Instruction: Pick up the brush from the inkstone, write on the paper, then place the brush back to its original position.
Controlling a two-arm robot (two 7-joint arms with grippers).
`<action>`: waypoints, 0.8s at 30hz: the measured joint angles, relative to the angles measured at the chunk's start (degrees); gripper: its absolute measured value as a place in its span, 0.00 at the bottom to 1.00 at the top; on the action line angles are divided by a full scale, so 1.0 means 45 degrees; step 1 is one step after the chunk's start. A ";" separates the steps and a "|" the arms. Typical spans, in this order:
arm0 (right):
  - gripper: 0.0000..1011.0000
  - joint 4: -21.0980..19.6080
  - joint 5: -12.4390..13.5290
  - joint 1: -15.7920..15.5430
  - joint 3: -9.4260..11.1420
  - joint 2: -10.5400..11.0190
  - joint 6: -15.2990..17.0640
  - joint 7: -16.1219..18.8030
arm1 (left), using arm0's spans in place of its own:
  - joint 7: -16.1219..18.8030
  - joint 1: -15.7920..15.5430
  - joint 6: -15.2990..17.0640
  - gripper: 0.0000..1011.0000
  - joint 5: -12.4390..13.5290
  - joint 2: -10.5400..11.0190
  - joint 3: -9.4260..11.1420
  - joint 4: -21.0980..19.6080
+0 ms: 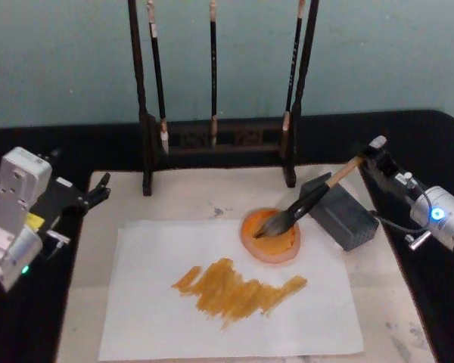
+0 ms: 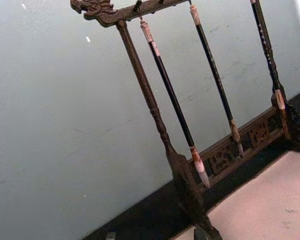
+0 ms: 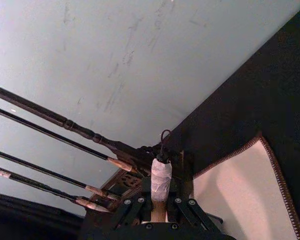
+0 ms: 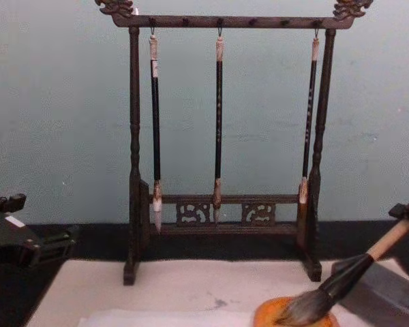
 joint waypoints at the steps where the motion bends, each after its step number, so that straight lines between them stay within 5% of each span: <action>1: 0.16 0.0000 0.0004 0.0008 -0.0019 0.0011 -0.0008 -0.0001 | 0.0000 0.0000 0.0000 1.00 0.0000 0.0000 0.0000 0.0000; 24: 0.16 0.0437 -0.0017 0.0605 -0.0999 0.0311 -0.0424 0.0177 | 0.0000 0.0001 0.0000 1.00 0.0000 0.0000 0.0000 0.0000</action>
